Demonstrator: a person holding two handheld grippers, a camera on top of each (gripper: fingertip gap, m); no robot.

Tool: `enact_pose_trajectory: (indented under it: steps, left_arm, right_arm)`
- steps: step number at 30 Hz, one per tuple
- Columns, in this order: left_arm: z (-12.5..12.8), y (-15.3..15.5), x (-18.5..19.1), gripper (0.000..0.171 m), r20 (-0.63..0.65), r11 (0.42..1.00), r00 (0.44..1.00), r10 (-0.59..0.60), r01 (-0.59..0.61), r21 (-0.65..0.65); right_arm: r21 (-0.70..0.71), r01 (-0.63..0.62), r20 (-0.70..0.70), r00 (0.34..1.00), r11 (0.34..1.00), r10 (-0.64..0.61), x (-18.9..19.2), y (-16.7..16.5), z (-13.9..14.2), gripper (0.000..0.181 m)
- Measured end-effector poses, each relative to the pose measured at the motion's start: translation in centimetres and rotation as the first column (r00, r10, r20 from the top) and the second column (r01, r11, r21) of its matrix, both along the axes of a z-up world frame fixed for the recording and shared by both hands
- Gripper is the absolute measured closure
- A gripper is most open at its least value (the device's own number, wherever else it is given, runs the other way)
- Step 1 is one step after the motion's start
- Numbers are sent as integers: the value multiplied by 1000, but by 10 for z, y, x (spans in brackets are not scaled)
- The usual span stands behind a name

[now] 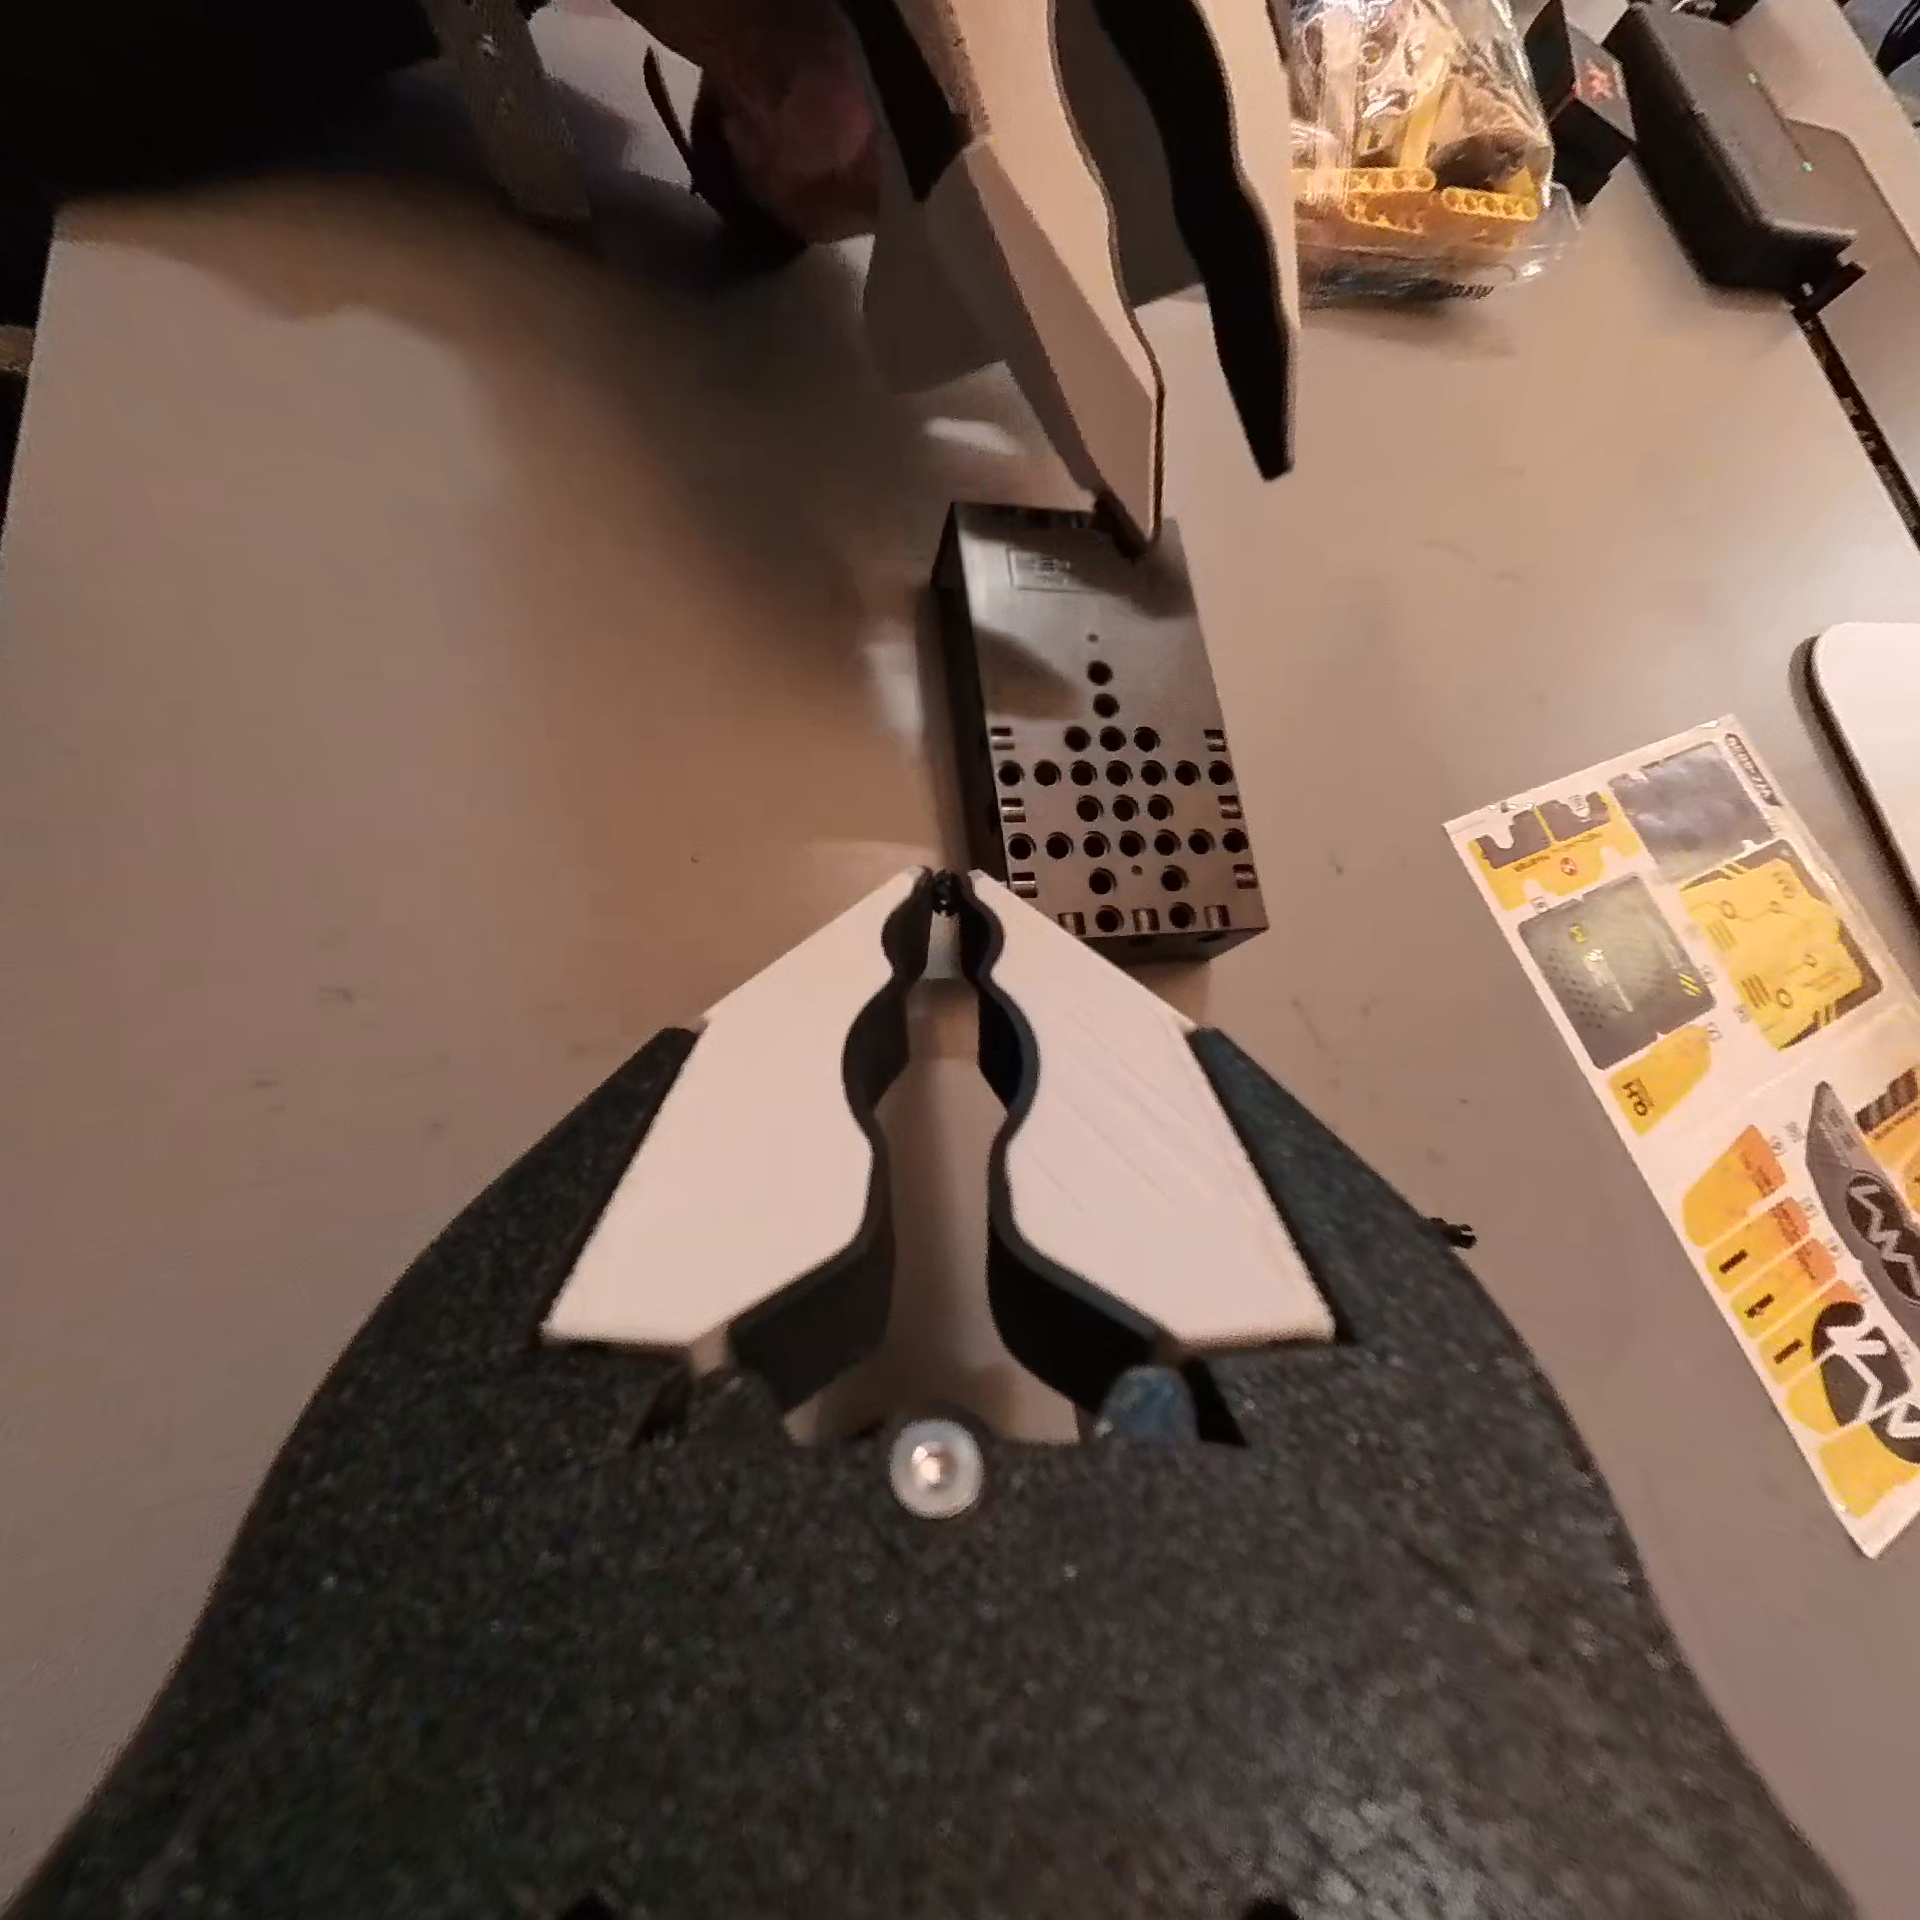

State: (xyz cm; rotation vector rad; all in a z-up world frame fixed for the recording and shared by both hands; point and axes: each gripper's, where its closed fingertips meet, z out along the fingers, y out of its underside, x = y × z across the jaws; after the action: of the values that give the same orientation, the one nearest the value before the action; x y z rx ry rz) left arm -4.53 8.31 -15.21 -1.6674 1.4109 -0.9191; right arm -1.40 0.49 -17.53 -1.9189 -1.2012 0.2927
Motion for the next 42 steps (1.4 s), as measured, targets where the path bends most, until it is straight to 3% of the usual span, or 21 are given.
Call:
enact_pose_trajectory:
  steps: [6,7,10,12,20,27,36,42]
  left_arm:
    - [-2,-2,-7,127,0,996,999,-47,47,-74]
    - [-1,-6,-7,119,3,994,998,-70,70,-78]
    - [-2,-15,-6,68,1,988,992,-124,124,-87]
    - [-4,-18,-6,56,-12,986,990,-143,142,-87]
    - [-24,-12,-2,56,-145,997,987,-76,75,-9]
    - [-51,-5,-1,58,-319,999,948,-9,24,42]
    - [-52,-5,2,57,-326,1000,945,-6,15,23]
    - [-44,-8,29,59,-290,988,956,30,16,155]
  right_arm:
    - [29,54,38,998,998,-55,13,10,-2,176]
    - [41,70,48,996,997,-72,17,13,-3,176]
    - [39,99,39,994,994,-101,23,17,-3,176]
    - [34,109,29,993,993,-110,24,19,-2,176]
    - [13,124,-65,990,992,-123,23,19,10,176]
    - [13,155,-97,983,988,-153,28,23,16,176]
    - [34,188,-115,976,982,-183,35,26,23,176]
    - [52,199,-113,975,979,-192,35,27,26,176]
